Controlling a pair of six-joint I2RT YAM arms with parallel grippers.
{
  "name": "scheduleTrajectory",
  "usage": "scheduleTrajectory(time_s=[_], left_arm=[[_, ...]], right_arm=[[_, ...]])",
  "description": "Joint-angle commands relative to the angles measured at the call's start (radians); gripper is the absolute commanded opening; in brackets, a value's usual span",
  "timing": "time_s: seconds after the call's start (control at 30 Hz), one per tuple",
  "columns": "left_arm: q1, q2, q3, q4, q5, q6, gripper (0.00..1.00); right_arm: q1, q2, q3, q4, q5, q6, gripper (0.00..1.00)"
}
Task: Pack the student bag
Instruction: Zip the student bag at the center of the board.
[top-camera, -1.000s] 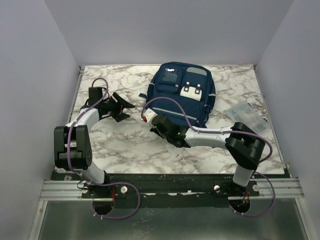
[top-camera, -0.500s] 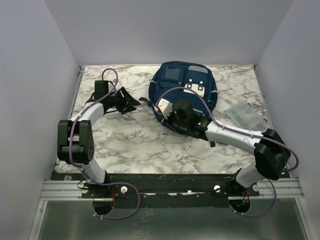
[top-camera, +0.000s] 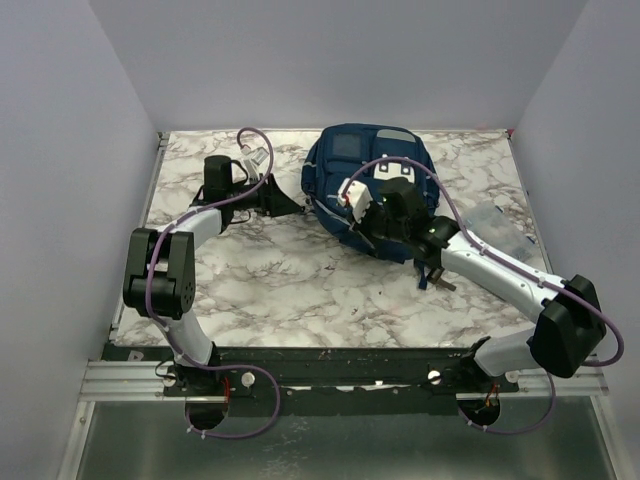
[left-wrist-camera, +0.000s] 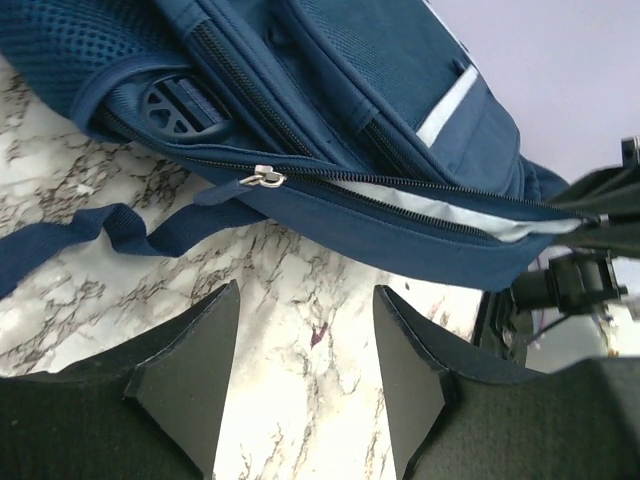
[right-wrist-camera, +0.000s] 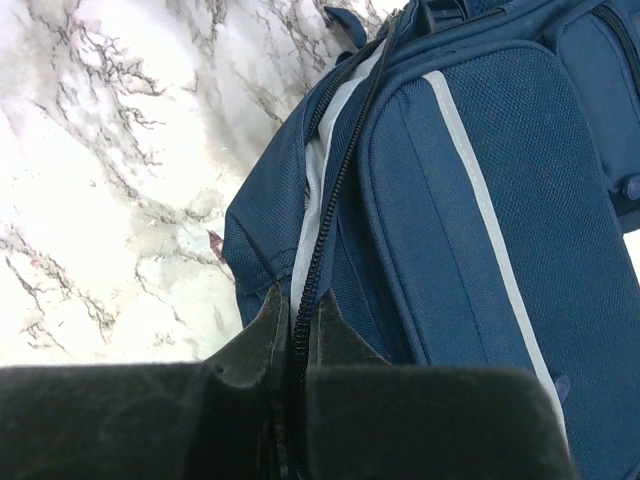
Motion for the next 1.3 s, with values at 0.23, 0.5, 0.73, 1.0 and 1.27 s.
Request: scheduleTrajectory(time_s=[0.23,0.5,0.73,1.0,1.27], left_arm=[[-0.071,0.055,0.053,0.105,0.123,0.050,0.60],[-0.087,0.106,0.115,0.156,0.060,0.002,0.61],[-0.098,0.204,0.190,0.207,0.012,-0.096,0.63],[-0.118,0.254,0.223,0.275,0.015,-0.133,0.66],[-0.128,0.267,0.228,0.378,0.078,-0.207,0.44]], right_arm=[[-0.116,-0.098,0.140,0.034,-0.247,0.039,0.00],[-0.144,-0.117,0.192,-0.005,-0.290,0.056,0.00],[-0.171,-0.117,0.202,0.011,-0.315,0.080,0.00],[-0.183,-0.107,0.231,0.008,-0.336,0.089,0.00],[-0.186,-0.099,0.224,0.010,-0.346,0.099,0.00]])
